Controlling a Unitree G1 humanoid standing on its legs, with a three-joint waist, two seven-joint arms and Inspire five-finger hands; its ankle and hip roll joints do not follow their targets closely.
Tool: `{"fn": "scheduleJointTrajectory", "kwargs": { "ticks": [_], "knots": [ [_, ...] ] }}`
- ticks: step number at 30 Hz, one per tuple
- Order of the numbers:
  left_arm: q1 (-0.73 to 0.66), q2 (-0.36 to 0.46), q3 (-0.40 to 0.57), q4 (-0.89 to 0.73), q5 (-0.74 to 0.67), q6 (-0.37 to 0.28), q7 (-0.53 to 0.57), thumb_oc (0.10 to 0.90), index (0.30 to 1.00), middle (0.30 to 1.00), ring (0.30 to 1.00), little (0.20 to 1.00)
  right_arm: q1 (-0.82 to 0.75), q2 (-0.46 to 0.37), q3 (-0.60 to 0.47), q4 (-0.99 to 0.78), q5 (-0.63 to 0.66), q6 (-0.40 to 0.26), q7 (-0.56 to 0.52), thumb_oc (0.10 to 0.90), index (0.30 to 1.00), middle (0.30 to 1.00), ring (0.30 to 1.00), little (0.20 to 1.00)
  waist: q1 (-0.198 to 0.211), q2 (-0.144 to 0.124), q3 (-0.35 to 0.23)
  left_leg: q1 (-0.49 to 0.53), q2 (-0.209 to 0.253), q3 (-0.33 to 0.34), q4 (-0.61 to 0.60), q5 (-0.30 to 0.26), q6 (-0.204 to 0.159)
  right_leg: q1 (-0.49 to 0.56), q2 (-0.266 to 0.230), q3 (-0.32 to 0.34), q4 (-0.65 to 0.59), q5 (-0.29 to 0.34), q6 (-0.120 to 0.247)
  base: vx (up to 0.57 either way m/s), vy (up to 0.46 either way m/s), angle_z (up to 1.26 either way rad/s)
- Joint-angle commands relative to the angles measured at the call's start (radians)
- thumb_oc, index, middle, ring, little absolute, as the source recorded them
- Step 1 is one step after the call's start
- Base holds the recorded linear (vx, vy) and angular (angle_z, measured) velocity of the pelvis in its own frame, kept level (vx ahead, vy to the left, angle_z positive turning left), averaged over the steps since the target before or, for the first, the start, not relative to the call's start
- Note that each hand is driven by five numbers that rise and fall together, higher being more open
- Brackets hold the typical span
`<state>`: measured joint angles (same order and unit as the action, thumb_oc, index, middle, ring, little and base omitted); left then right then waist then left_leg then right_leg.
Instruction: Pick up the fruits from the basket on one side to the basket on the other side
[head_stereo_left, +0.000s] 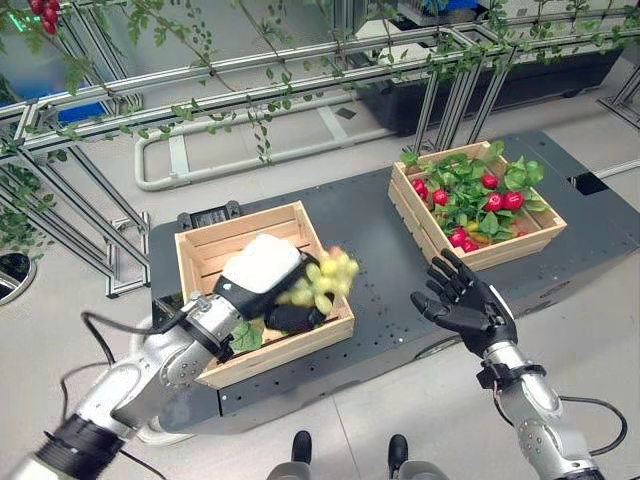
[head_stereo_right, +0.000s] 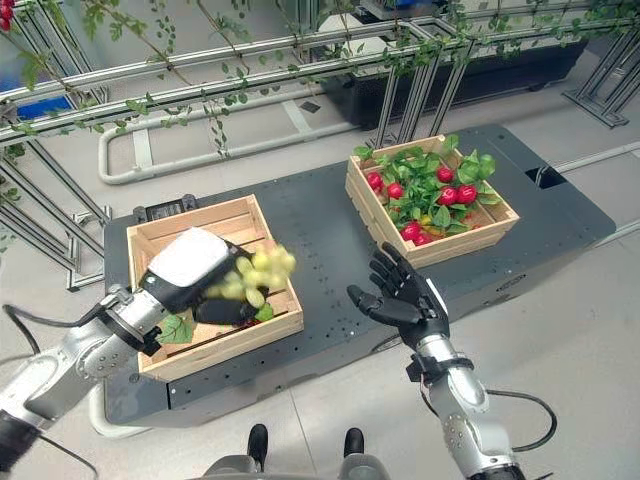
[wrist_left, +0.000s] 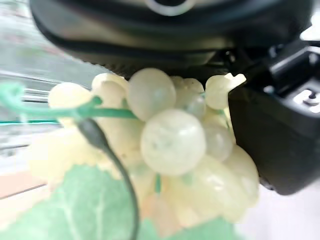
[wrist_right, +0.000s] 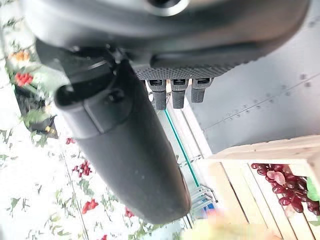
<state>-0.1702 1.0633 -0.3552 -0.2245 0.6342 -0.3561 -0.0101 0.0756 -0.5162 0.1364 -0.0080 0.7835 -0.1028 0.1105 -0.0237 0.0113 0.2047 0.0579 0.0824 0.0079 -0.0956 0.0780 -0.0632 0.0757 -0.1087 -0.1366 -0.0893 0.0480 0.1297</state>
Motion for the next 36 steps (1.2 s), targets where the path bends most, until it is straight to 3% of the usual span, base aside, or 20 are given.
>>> {"fn": "scheduleJointTrajectory", "kwargs": {
  "ticks": [1,8,16,28,36],
  "knots": [
    [-0.212,0.013,0.042,-0.030,0.035,-0.027,-0.052,0.400,0.300,0.300,0.300,0.300,-0.108,-0.088,0.032,-0.123,-0.018,-0.033,0.072,0.800,0.900,0.900,0.900,0.900,-0.009,0.014,-0.098,0.059,-0.011,0.067,0.008,-0.088,-0.007,0.008,-0.002,0.001,0.002,-0.022,0.011,0.00,0.046,-0.01],
    [-0.359,0.042,-0.067,-0.049,0.218,-0.084,-0.223,0.400,0.300,0.300,0.300,0.300,-0.170,-0.134,0.091,-0.158,-0.051,-0.013,0.078,0.800,0.900,0.900,0.900,0.900,-0.006,0.011,-0.118,0.068,-0.024,0.075,0.008,-0.101,0.000,0.005,-0.014,-0.001,0.002,-0.011,0.028,0.00,0.005,0.00],
    [-0.463,0.029,-0.133,-0.041,0.334,-0.077,-0.273,0.400,0.300,0.300,0.300,0.300,-0.201,-0.154,0.137,-0.181,-0.054,0.043,0.108,0.800,0.900,0.900,0.900,0.900,-0.009,-0.002,-0.130,0.077,-0.022,0.088,0.008,-0.111,0.002,0.003,-0.016,0.001,0.002,-0.010,0.034,0.01,-0.006,0.00],
    [-0.429,0.043,-0.081,-0.068,0.498,-0.139,-0.216,0.400,0.300,0.300,0.300,0.300,-0.215,-0.180,0.139,-0.215,-0.049,0.069,0.241,0.800,0.900,0.900,0.900,0.900,-0.002,-0.016,-0.136,0.083,-0.015,0.095,0.008,-0.118,0.000,0.006,-0.016,-0.005,0.002,-0.012,0.035,0.00,-0.001,0.00],
    [-0.392,0.027,-0.030,-0.078,0.598,-0.113,-0.097,0.400,0.300,0.300,0.300,0.300,-0.220,-0.185,0.155,-0.216,-0.006,0.120,0.344,0.800,0.900,0.900,0.900,0.900,0.006,-0.024,-0.143,0.085,-0.013,0.095,0.008,-0.121,-0.001,0.008,-0.018,-0.010,0.002,-0.011,0.036,0.00,-0.001,0.00]
  ]
}}
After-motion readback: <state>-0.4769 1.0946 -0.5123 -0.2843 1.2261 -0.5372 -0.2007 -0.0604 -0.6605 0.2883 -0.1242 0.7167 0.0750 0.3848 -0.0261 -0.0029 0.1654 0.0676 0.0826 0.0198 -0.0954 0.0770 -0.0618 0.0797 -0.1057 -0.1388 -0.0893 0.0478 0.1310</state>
